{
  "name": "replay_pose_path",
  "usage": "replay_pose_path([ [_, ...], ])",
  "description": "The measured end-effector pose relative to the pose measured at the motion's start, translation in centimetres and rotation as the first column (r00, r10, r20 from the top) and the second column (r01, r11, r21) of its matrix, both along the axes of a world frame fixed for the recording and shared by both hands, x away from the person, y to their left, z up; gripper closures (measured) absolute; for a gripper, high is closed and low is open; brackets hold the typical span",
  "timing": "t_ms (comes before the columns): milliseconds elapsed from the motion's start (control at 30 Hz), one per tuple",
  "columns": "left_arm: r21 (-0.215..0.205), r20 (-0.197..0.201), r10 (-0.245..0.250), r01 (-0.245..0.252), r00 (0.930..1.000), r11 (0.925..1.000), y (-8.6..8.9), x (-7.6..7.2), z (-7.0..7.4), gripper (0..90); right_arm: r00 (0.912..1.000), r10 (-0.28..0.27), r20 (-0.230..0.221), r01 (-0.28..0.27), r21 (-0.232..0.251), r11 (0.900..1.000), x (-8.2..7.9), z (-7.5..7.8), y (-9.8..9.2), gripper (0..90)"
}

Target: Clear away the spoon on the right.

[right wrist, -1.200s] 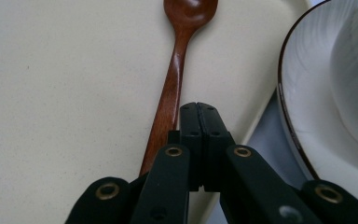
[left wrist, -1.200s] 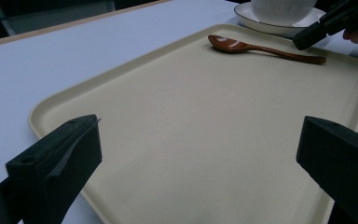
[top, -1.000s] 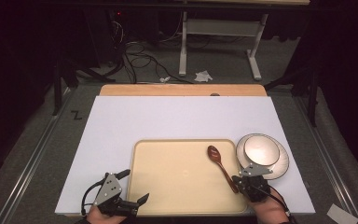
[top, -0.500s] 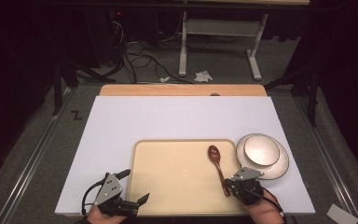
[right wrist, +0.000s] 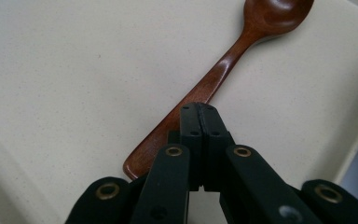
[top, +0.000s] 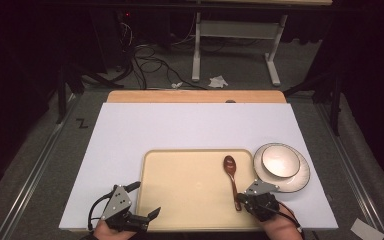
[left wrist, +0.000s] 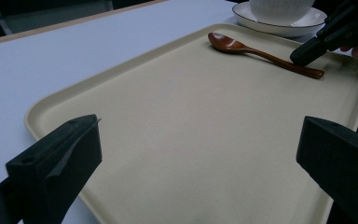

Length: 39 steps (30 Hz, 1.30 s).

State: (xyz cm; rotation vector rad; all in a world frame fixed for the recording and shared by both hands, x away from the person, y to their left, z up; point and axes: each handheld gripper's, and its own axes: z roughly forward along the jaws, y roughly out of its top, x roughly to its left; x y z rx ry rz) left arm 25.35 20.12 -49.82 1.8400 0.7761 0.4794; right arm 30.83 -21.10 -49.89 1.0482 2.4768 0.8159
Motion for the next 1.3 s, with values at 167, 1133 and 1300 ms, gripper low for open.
replay_pose_path([
  [167,-0.001,-0.003,-0.003,0.003,1.0000,1.0000,0.0,0.0,0.0,0.5,0.9999,0.011,0.005,-0.011,0.004,1.000,-0.1,-0.1,0.2,90.0],
  [1133,0.000,-0.004,-0.010,0.010,0.9999,1.0000,-0.1,0.1,0.0,0.5,0.9941,0.108,0.014,-0.108,0.000,0.994,-0.5,-0.2,1.6,48.6],
  [1300,-0.001,-0.003,-0.008,0.008,1.0000,1.0000,0.0,0.0,0.0,0.5,0.9947,0.100,0.026,-0.100,0.020,0.995,-0.6,0.1,1.3,27.1],
])
